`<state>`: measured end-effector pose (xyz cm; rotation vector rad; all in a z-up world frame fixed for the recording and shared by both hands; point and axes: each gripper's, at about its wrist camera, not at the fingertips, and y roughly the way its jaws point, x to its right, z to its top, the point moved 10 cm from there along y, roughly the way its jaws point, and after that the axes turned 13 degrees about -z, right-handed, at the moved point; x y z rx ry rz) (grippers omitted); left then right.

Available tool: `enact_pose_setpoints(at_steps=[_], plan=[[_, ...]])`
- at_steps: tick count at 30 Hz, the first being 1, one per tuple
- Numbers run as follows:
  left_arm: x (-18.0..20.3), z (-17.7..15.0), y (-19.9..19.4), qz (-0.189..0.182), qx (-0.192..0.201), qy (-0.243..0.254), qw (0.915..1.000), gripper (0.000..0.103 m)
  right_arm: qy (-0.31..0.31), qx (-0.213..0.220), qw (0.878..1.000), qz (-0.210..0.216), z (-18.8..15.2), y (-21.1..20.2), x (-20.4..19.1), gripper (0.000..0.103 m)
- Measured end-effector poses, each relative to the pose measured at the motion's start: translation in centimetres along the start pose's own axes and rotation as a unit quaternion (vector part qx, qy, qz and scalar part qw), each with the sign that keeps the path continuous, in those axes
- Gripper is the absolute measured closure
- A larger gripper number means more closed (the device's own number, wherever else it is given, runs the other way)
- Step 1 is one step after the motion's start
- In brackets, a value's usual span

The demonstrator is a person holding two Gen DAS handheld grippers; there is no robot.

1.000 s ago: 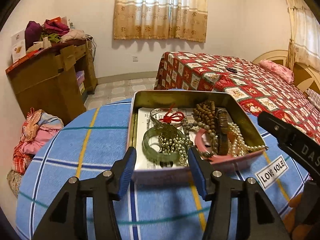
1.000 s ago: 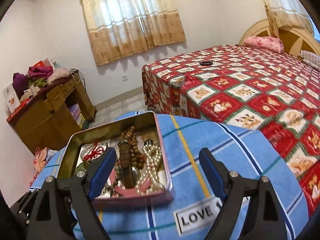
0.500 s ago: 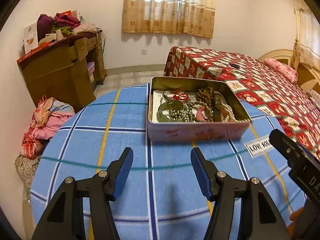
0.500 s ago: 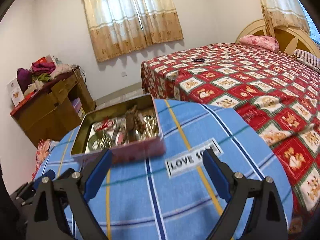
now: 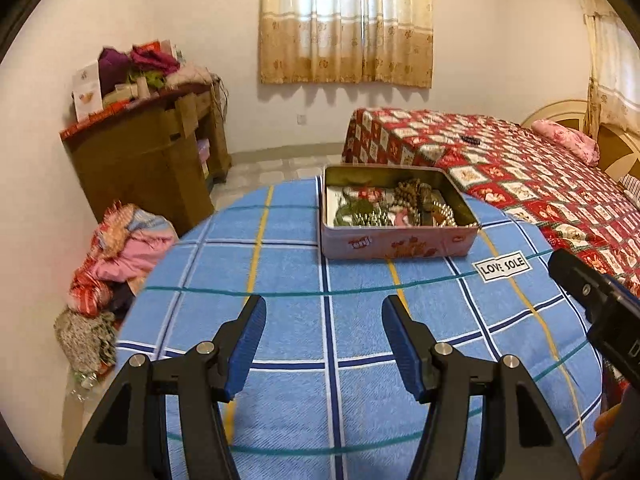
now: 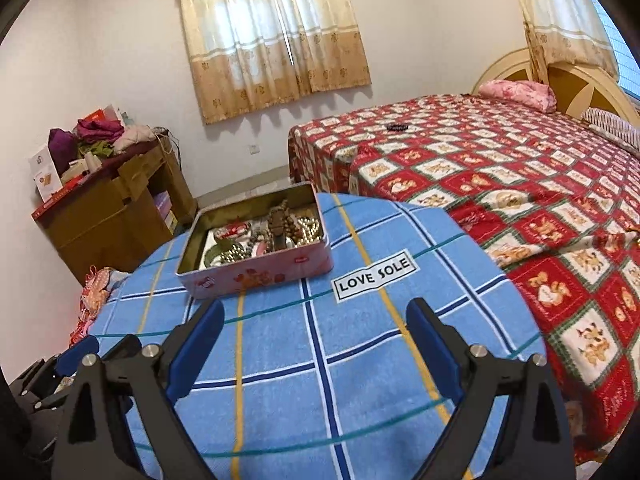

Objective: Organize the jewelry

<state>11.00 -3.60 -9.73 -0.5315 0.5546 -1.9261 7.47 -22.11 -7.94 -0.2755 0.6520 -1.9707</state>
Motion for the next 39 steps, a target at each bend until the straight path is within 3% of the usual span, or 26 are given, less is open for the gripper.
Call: enact_pose_setpoints(at_steps=[16, 39], plan=[[0.7, 2.8, -5.5, 0.006, 0.056, 0.003, 0.9984, 0.042, -0.002, 0.081, 0.997, 0.011, 3.9, -6.0, -0.5, 0.002], [0.4, 2.9, -6.6, 0.028, 0.062, 0.004, 0.9977, 0.041, -0.005, 0.087, 0.996, 0.012, 4.0, -6.7, -0.8, 0.002]])
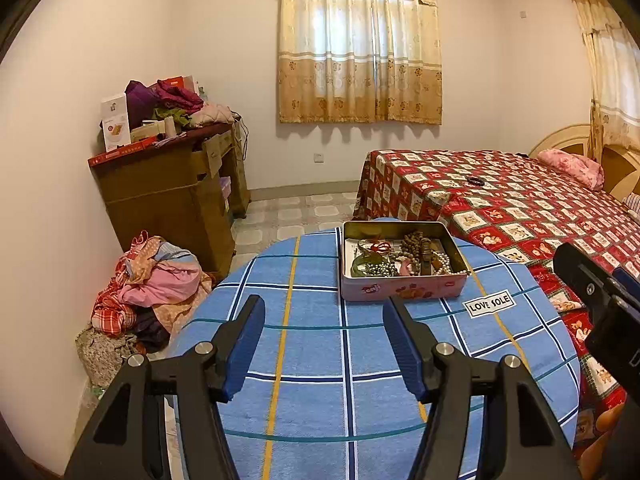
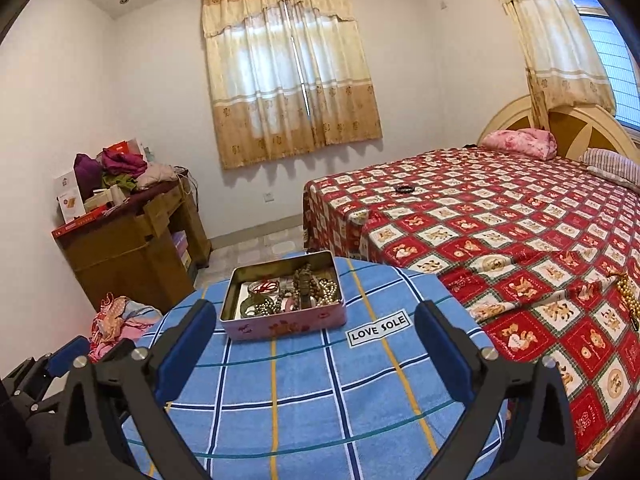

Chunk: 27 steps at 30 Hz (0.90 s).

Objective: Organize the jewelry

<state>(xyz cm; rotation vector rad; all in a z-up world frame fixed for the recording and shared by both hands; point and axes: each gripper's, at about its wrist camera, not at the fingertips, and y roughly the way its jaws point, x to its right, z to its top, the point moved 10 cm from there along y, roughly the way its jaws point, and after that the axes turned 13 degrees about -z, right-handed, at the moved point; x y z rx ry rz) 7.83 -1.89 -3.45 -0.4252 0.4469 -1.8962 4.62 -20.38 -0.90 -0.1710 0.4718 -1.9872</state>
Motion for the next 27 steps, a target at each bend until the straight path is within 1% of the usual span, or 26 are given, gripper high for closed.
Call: enact_pose_setpoints(at_steps=[7, 10, 21, 27], plan=[[0.07, 0.47, -0.54, 0.002, 0.011, -0.002, 0.9999, 0.041, -0.002, 0.008, 1.0, -0.001, 0.24, -0.38, 0.12, 0.002], [0.09, 0.62, -0.71, -0.004, 0.015, -0.006, 0.9999, 0.041, -0.002, 0.009, 1.0, -0.001, 0.23, -0.42, 0.15, 0.002], [-0.04, 0.6, -0.53, 0.005, 0.015, -0.002, 0.9999, 0.041, 0.0, 0.006, 1.0, 0.002, 0.29, -0.41, 0.23, 0.002], [0.09, 0.67, -0.44, -0.001, 0.018, -0.005, 0.9998, 0.041, -0.001, 0.005, 1.0, 0.002, 0.28, -0.44, 0.15, 0.002]])
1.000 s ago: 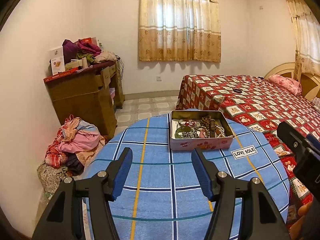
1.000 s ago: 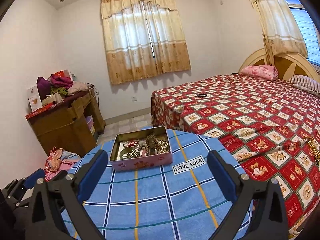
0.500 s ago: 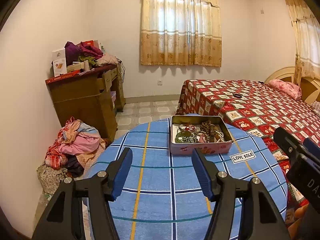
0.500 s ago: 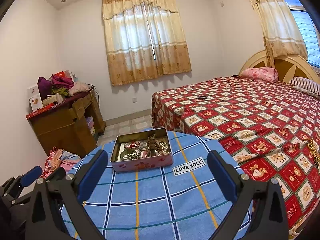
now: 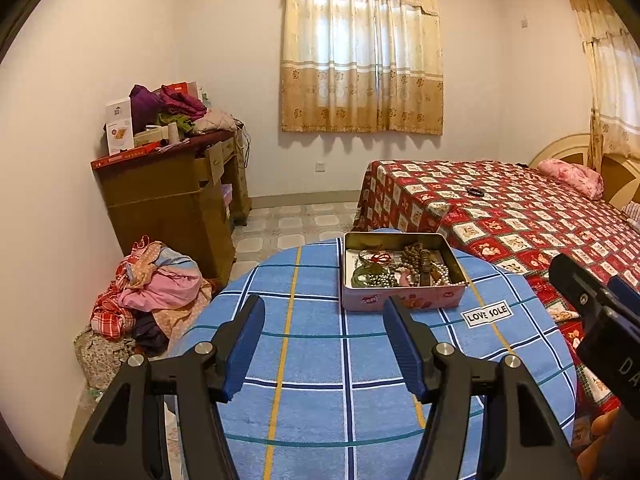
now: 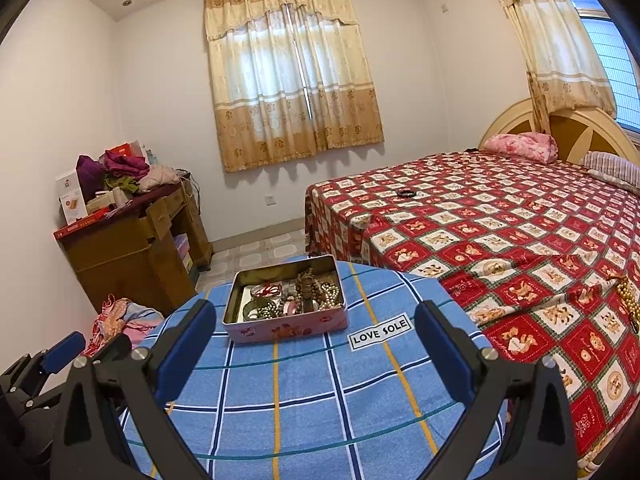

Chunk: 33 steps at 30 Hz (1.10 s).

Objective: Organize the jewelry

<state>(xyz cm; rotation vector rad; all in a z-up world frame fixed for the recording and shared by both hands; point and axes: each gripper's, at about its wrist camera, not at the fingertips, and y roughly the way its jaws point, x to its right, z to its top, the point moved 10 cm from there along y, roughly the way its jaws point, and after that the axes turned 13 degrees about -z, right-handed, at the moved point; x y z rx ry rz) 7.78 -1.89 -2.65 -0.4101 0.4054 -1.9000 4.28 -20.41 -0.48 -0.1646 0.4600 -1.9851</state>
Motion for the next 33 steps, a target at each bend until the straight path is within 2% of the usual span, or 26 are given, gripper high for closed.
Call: enact_pose_setpoints(at_steps=[21, 26, 29, 32, 33], plan=[[0.09, 0.06, -0.06, 0.005, 0.002, 0.004, 1.0, 0.041, 0.001, -0.002, 1.0, 0.001, 0.04, -0.04, -0.23, 0.002], [-0.4, 0.29, -0.06, 0.018, 0.006, 0.007, 0.9998, 0.04, 0.001, -0.002, 1.0, 0.001, 0.07, -0.03, -0.21, 0.002], [-0.46, 0.57, 0.03, 0.035, 0.014, 0.028, 0.9989, 0.04, 0.002, -0.003, 1.0, 0.0, 0.02, 0.01, -0.17, 0.002], [-0.77, 0.6, 0.19, 0.03, 0.015, 0.015, 0.9993, 0.041, 0.006, -0.005, 1.0, -0.001, -0.16, 0.15, -0.04, 0.002], [-0.84, 0.59, 0.28, 0.016, 0.015, 0.005, 0.9998, 0.04, 0.006, -0.007, 1.0, -0.001, -0.26, 0.22, 0.01, 0.002]])
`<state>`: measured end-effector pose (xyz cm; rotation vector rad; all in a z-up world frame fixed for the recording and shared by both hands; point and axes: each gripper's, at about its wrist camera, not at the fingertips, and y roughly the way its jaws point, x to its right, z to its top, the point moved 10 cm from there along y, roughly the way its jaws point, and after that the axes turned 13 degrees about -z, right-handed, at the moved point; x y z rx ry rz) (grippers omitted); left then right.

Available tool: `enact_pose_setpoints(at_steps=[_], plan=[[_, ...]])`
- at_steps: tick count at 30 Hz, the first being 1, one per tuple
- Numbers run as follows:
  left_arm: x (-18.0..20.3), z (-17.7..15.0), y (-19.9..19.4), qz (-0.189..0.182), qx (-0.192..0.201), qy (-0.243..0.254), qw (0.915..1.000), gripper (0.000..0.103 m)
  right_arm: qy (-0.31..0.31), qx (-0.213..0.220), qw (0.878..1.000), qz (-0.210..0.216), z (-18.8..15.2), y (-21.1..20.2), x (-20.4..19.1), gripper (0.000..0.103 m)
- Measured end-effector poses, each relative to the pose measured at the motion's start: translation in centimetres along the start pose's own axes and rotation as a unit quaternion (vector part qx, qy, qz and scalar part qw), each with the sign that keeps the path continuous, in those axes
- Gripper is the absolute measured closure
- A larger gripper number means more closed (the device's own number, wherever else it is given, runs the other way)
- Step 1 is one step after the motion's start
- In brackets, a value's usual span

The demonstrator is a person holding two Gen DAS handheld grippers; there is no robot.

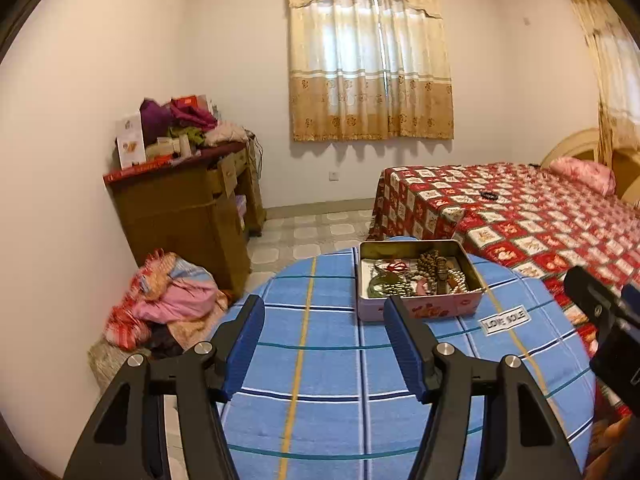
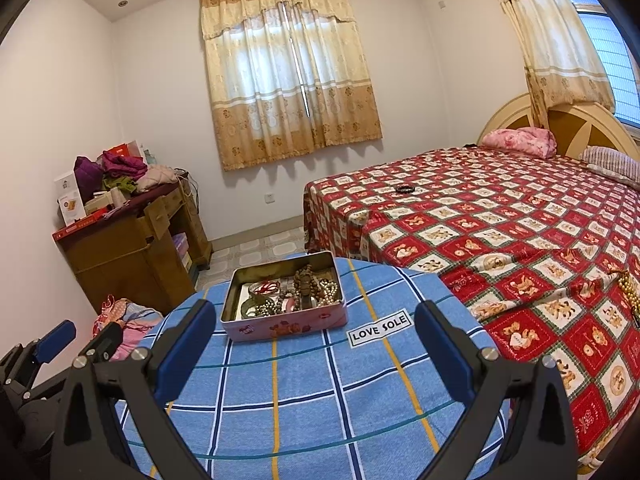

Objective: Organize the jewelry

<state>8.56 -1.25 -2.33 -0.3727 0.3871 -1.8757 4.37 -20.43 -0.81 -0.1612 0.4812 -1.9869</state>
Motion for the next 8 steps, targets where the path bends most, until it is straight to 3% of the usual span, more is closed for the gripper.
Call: enact_pose_setpoints(at_steps=[8], plan=[[0.35, 0.02, 0.33, -0.01, -0.001, 0.005, 0.9999, 0.04, -0.002, -0.003, 1.0, -0.001, -0.4, 0.35, 0.0, 0.002]])
